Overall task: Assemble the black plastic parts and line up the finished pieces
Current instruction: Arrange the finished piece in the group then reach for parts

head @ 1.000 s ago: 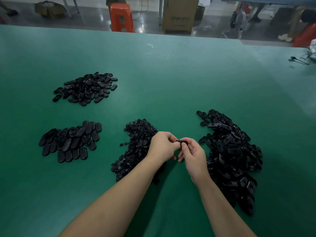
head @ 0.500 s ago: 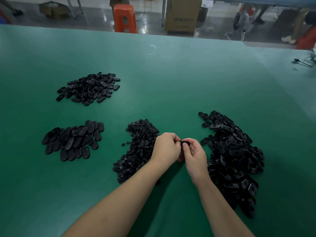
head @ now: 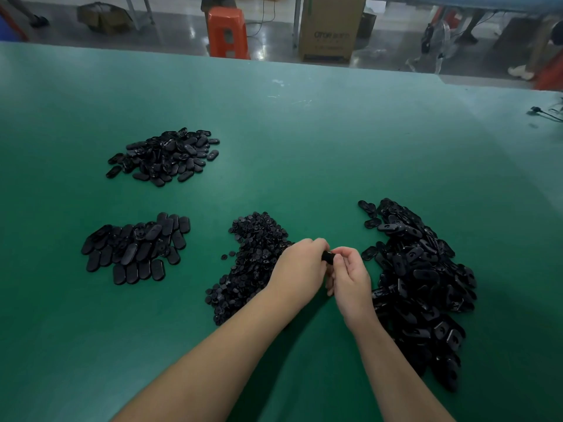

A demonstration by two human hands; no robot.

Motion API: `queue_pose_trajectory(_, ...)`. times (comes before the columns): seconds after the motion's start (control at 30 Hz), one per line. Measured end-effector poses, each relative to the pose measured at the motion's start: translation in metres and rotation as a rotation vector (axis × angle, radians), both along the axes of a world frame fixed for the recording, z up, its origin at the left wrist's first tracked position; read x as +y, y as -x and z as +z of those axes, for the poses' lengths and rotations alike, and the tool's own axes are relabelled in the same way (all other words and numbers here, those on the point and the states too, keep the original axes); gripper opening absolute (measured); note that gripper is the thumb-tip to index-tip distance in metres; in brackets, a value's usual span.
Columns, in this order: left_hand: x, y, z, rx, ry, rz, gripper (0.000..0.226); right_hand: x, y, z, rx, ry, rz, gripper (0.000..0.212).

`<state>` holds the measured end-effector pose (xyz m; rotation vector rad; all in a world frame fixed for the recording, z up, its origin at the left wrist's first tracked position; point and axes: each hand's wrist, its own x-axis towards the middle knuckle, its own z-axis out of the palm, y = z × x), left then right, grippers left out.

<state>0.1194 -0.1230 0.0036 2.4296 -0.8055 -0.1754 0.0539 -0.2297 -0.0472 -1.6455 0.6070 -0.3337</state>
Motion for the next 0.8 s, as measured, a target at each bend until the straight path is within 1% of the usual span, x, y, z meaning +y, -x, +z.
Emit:
queue_pose_trajectory(0.13,0.007,-0.002,-0.005,-0.253,-0.178,-0.122,0.015,0.0,0.001,0.003,0.003,-0.009,0.014,0.019)
queue_pose_trajectory(0.23,0.019,-0.005,-0.005,-0.367,-0.15,-0.108,0.013,0.001,0.001,0.005,-0.029,-0.048,-0.004,0.021)
queue_pose_trajectory(0.3,0.037,-0.011,-0.002,-0.376,-0.07,-0.004,0.016,0.001,0.001,0.006,-0.03,-0.054,0.012,0.02)
queue_pose_trajectory(0.37,0.065,-0.021,-0.002,-0.322,-0.014,0.156,0.02,0.001,0.001,0.006,-0.01,-0.029,0.045,0.019)
queue_pose_trajectory(0.43,0.101,-0.032,-0.006,-0.259,-0.009,0.328,0.026,0.002,0.002,0.007,0.015,0.009,0.063,0.02)
queue_pose_trajectory(0.5,0.14,-0.042,-0.011,-0.237,-0.007,0.495,0.029,0.003,0.002,0.007,0.038,0.043,0.065,0.019)
queue_pose_trajectory(0.67,0.226,-0.056,-0.026,-0.257,-0.069,0.888,0.032,0.006,-0.001,0.011,0.078,0.084,0.059,0.017)
queue_pose_trajectory(0.73,0.246,-0.06,-0.029,-0.25,-0.11,0.969,0.032,0.008,-0.001,0.013,0.086,0.095,0.057,0.017)
queue_pose_trajectory(0.8,0.257,-0.063,-0.032,-0.258,-0.154,0.997,0.032,0.008,0.0,0.015,0.091,0.111,0.055,0.016)
